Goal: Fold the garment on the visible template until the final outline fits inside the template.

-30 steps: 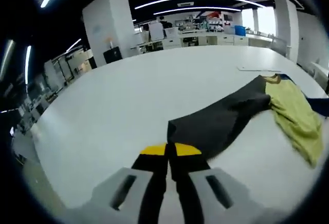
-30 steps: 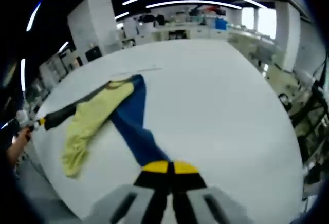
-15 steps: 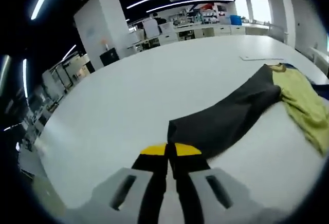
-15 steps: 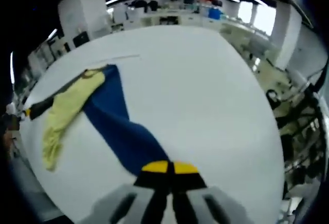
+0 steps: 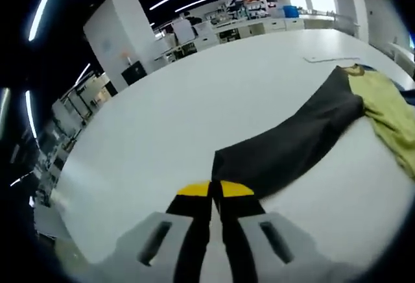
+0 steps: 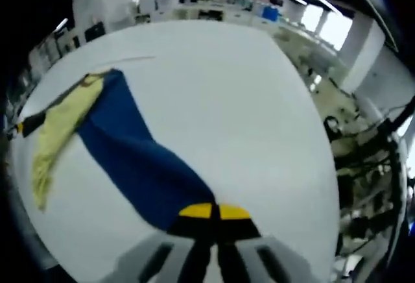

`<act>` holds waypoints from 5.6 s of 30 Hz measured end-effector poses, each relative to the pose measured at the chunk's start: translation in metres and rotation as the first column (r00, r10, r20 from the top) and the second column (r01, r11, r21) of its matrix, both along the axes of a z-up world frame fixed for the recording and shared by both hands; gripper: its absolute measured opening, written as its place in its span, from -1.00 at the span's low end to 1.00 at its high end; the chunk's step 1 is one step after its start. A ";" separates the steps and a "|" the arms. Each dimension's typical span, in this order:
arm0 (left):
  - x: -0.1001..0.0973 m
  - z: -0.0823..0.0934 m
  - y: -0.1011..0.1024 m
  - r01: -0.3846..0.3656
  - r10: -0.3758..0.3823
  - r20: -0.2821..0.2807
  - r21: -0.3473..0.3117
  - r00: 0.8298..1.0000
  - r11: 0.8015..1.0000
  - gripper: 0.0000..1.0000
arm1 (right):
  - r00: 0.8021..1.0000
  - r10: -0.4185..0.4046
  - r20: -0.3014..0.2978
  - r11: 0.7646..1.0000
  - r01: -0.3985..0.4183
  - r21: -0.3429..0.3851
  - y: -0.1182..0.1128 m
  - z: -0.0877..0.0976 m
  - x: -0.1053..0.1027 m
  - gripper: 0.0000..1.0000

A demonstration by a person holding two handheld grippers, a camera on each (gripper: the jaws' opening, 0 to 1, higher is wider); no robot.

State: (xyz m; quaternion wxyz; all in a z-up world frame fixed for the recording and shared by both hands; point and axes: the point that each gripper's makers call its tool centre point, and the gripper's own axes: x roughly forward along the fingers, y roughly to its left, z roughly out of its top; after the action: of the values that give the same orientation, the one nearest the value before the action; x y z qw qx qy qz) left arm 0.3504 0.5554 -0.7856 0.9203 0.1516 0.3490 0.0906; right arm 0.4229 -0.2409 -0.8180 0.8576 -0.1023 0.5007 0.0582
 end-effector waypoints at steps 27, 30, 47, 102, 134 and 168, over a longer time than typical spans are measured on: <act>0.006 0.010 -0.020 0.083 -0.066 0.106 -0.165 0.992 0.983 -0.55 | 0.990 -0.072 0.122 0.988 0.054 0.143 -0.004 0.009 0.023 0.06; 0.004 0.014 -0.033 0.121 -0.099 0.129 -0.181 0.987 0.976 -0.29 | 0.992 -0.052 0.119 0.977 0.026 0.209 0.015 0.010 0.015 0.37; -0.015 0.029 -0.114 0.362 -0.286 0.271 -0.292 0.919 0.885 0.66 | 0.966 0.199 0.167 0.894 -0.248 0.373 0.116 0.028 -0.015 0.98; -0.044 -0.036 -0.303 0.650 -0.624 0.201 -0.354 0.755 0.673 0.03 | 0.541 0.789 0.291 0.469 -0.836 0.283 0.403 0.002 -0.120 0.18; -0.036 -0.057 -0.322 0.588 -0.594 0.129 -0.408 0.794 0.698 -0.92 | 0.579 0.772 0.262 0.566 -0.814 0.132 0.397 -0.022 -0.092 -0.98; -0.013 0.045 -0.344 0.597 -0.516 0.301 -0.415 0.802 0.686 -0.98 | 0.745 0.576 0.335 0.744 -0.648 0.162 0.361 0.007 -0.049 -1.00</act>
State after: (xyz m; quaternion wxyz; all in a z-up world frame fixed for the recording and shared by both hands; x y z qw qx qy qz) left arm 0.3373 0.2115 -0.7410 0.9359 0.0044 0.2220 -0.2734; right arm 0.3736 0.1198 -0.8107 0.8538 -0.1522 0.3072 0.3917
